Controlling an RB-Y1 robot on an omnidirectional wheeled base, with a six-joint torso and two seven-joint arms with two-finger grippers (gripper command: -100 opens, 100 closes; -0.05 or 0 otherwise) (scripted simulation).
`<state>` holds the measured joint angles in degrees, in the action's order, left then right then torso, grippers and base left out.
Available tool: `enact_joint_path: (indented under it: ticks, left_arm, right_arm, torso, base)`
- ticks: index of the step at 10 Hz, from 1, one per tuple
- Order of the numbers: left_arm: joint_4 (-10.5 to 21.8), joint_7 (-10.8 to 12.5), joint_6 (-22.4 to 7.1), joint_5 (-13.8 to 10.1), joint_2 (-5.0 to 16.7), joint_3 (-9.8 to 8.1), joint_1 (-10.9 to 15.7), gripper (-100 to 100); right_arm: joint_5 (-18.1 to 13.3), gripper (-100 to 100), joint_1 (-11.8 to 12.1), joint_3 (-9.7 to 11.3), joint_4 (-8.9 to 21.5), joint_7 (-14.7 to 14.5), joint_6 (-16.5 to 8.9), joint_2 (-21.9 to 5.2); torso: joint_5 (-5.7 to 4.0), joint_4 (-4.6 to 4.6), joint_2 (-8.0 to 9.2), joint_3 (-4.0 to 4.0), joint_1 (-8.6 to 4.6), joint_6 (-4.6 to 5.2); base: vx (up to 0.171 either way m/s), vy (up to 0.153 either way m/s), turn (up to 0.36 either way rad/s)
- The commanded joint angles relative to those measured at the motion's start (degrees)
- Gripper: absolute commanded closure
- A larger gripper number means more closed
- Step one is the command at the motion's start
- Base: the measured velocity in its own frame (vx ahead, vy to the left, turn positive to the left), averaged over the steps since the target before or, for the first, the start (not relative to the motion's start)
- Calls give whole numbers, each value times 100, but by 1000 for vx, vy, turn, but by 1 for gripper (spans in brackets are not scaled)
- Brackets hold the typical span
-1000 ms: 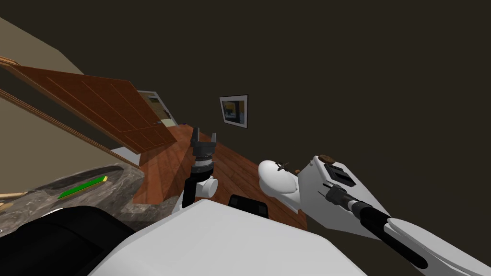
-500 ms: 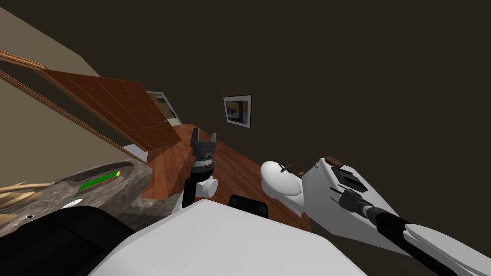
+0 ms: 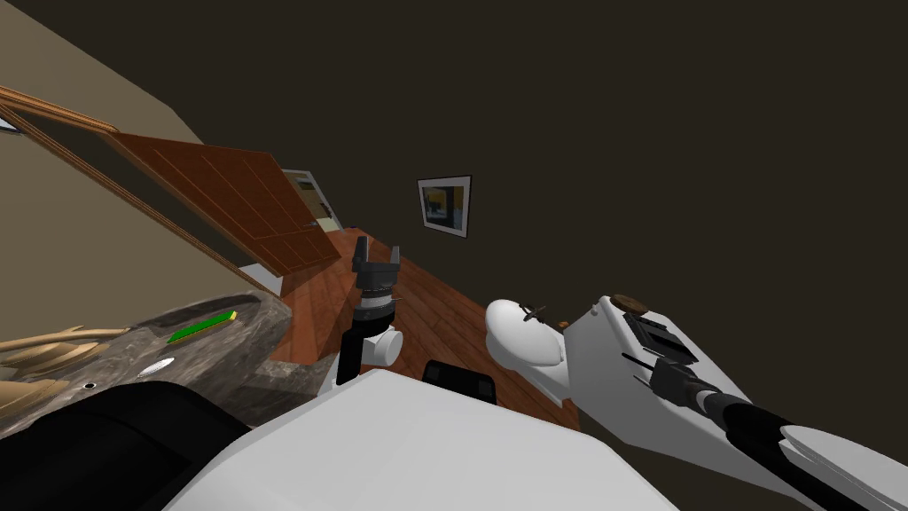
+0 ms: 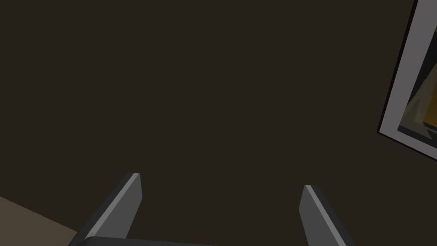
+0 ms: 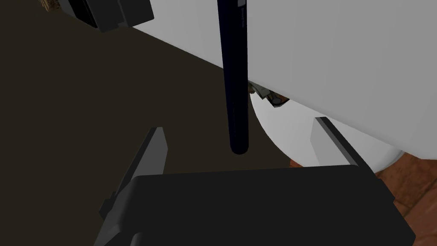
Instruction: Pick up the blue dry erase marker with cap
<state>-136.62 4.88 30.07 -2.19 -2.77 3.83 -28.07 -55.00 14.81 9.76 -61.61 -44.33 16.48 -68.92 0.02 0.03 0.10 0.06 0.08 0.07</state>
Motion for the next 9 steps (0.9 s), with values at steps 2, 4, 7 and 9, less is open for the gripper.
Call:
enact_joint_path:
  ticks: [2,4,7,9]
  left_arm:
    - [0,0,0,0,0,0,0,0]
    - [0,0,0,0,0,0,0,0]
    - [0,0,0,0,0,0,0,0]
    - [0,0,0,0,0,0,0,0]
  right_arm:
    - [150,-100,-189,214,126,-64,-30,1]
    - [449,-100,-566,596,382,-194,-89,3]
    - [748,-100,-939,1012,638,-325,-149,4]
    - [898,-100,-1132,1283,766,-390,-178,5]
  torso:
    - [-1,0,0,0,-5,0]
    - [-4,2,9,5,-13,-2]
    - [-4,3,11,7,-15,0]
    - [-4,2,10,6,-13,1]
  base:
    - [-8,-4,13]
    - [-48,-15,47]
    - [-35,-17,22]
    - [-32,-11,21]
